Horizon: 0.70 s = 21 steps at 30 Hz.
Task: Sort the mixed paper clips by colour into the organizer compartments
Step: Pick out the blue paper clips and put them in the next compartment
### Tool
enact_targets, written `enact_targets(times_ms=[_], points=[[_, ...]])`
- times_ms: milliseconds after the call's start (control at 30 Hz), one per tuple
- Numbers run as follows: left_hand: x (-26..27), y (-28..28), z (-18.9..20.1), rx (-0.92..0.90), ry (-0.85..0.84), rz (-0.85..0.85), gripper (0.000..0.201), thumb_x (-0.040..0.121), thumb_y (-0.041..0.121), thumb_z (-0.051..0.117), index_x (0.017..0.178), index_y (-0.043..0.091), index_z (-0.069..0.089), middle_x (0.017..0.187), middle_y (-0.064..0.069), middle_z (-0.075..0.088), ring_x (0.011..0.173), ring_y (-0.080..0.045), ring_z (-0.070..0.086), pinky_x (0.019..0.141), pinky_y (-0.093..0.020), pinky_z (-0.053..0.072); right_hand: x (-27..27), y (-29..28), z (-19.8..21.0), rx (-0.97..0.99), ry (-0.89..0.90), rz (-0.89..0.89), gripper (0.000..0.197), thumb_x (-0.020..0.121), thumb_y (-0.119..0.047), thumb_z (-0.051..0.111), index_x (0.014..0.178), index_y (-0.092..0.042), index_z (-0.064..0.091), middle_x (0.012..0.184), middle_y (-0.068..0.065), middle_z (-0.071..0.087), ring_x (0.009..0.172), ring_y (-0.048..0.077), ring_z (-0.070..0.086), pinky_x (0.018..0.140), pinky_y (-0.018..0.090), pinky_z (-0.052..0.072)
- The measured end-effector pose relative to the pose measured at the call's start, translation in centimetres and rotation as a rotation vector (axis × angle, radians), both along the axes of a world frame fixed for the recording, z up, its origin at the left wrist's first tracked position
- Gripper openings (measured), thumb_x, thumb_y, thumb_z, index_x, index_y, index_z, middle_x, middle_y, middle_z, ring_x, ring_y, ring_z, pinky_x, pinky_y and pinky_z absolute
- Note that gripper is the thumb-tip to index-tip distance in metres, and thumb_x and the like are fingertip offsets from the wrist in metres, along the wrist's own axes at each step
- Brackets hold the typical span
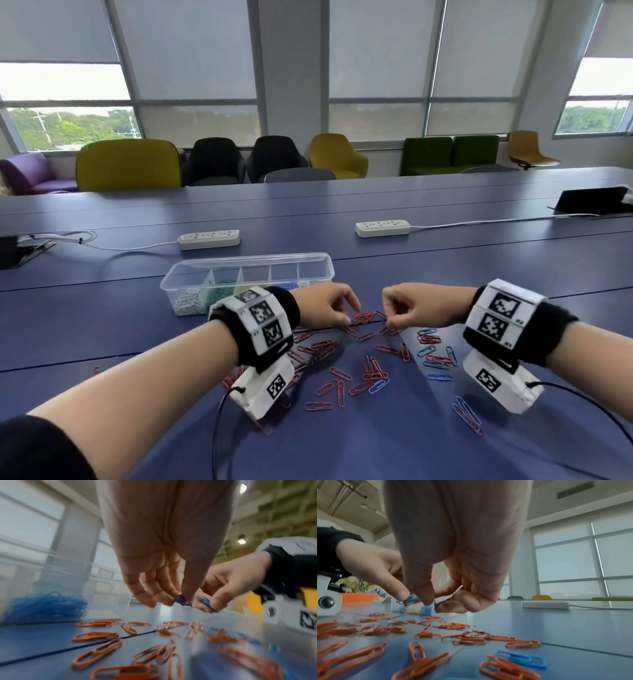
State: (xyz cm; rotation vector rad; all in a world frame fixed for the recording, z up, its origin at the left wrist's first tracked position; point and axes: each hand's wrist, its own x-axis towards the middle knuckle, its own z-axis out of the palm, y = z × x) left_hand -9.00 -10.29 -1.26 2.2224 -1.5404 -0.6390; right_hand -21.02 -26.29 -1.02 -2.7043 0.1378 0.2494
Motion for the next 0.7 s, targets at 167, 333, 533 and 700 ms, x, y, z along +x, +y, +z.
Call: enact_targets(times_ms=[167, 333, 533, 700], points=[[-1.7, 0.8, 0.7, 0.001, 0.660, 0.192, 0.024, 0.094, -0.007, 0.035, 0.080, 0.006, 0.049, 0.064, -0.006, 0.045, 0.051, -0.012, 0.050, 0.046, -0.020, 0.047, -2.7, -1.2, 1.2, 0.288, 0.064, -0.048, 0.025, 0.090, 0.001, 0.053, 0.105, -0.019, 0.051, 0.071, -0.004, 0.050, 0.057, 0.004, 0.047, 0.052, 0.016, 0.041], [-3.9, 0.1, 0.5, 0.148, 0.619, 0.187, 0.028, 0.087, -0.001, 0.024, 0.066, 0.011, 0.039, 0.063, -0.003, 0.035, 0.048, -0.010, 0.023, 0.041, -0.016, 0.022, -4.1, -1.3, 0.7, 0.229, 0.173, -0.135, 0.021, 0.092, 0.002, 0.040, 0.087, -0.016, 0.049, 0.072, -0.001, 0.050, 0.056, 0.006, 0.045, 0.050, 0.017, 0.038], [-5.8, 0.0, 0.8, 0.279, 0.218, 0.117, 0.028, 0.092, 0.022, 0.033, 0.065, 0.017, 0.034, 0.062, 0.000, 0.030, 0.048, -0.013, 0.024, 0.046, -0.023, 0.021, -4.9, -0.6, 0.9, 0.135, 0.163, -0.166, 0.021, 0.097, -0.009, 0.034, 0.083, -0.019, 0.045, 0.068, -0.004, 0.041, 0.054, 0.007, 0.034, 0.048, 0.014, 0.031], [-6.3, 0.2, -0.2, 0.188, -0.242, -0.118, 0.037, 0.082, 0.020, 0.064, 0.062, 0.017, 0.033, 0.066, 0.002, 0.049, 0.059, -0.015, 0.041, 0.053, -0.022, 0.032, -5.8, -0.7, 1.3, -0.123, 0.198, -0.042, 0.022, 0.080, -0.040, 0.070, 0.092, -0.023, 0.062, 0.056, -0.009, 0.038, 0.048, 0.001, 0.039, 0.052, 0.017, 0.029]])
